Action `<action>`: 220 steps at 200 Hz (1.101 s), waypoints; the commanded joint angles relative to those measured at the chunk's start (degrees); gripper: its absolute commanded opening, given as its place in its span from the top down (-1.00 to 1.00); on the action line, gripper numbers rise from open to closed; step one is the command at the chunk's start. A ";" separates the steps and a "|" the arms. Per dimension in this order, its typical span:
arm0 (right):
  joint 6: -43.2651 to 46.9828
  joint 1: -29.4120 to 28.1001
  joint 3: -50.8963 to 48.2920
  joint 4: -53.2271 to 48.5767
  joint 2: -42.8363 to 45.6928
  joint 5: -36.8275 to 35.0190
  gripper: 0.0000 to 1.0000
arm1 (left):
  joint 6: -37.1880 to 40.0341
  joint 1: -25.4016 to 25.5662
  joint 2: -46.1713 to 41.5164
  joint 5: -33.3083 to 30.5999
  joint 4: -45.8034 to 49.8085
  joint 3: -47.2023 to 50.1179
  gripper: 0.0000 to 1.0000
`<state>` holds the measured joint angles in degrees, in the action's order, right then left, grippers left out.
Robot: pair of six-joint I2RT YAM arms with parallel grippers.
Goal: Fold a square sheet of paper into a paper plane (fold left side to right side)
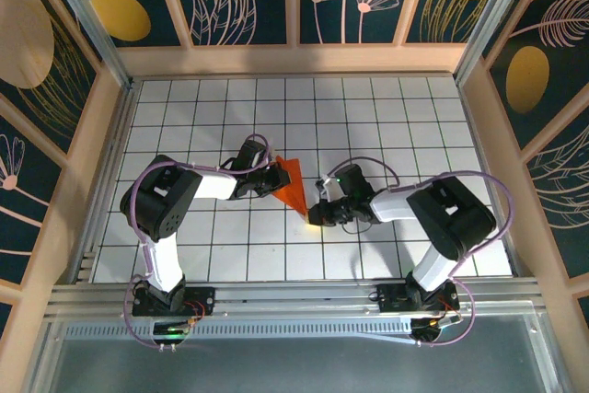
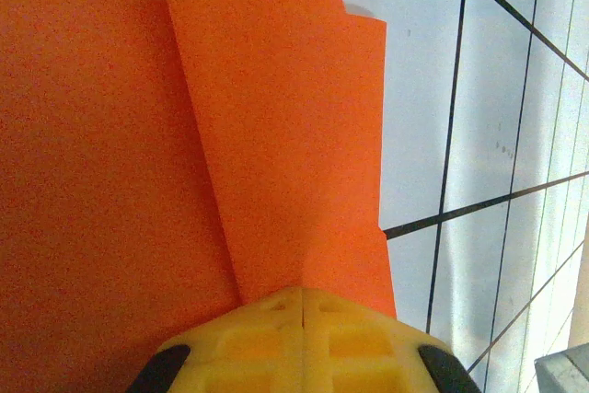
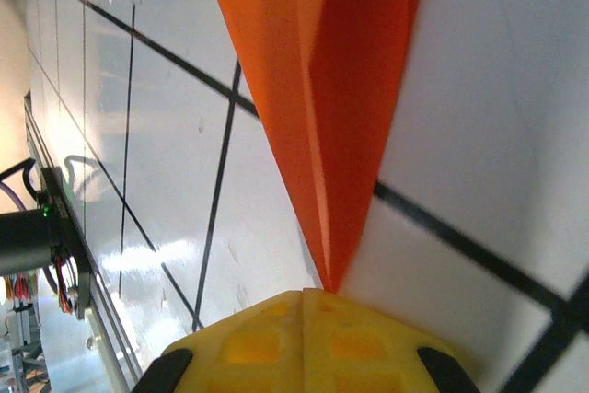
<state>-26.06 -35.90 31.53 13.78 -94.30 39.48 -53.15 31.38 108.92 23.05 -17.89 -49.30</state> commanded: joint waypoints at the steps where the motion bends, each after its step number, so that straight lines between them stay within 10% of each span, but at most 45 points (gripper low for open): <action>1: -0.38 -0.49 -1.11 -6.58 4.20 0.76 1.00 | 1.17 -0.16 2.35 -4.67 4.73 1.05 1.00; 220: -2.59 0.90 10.15 -0.14 -7.36 -2.36 1.00 | 0.98 -0.12 2.35 -4.42 4.47 0.96 1.00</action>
<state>-27.83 -35.44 43.09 11.90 -100.57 37.54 -53.15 31.42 108.92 22.87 -17.91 -49.30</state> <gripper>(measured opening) 0.051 0.049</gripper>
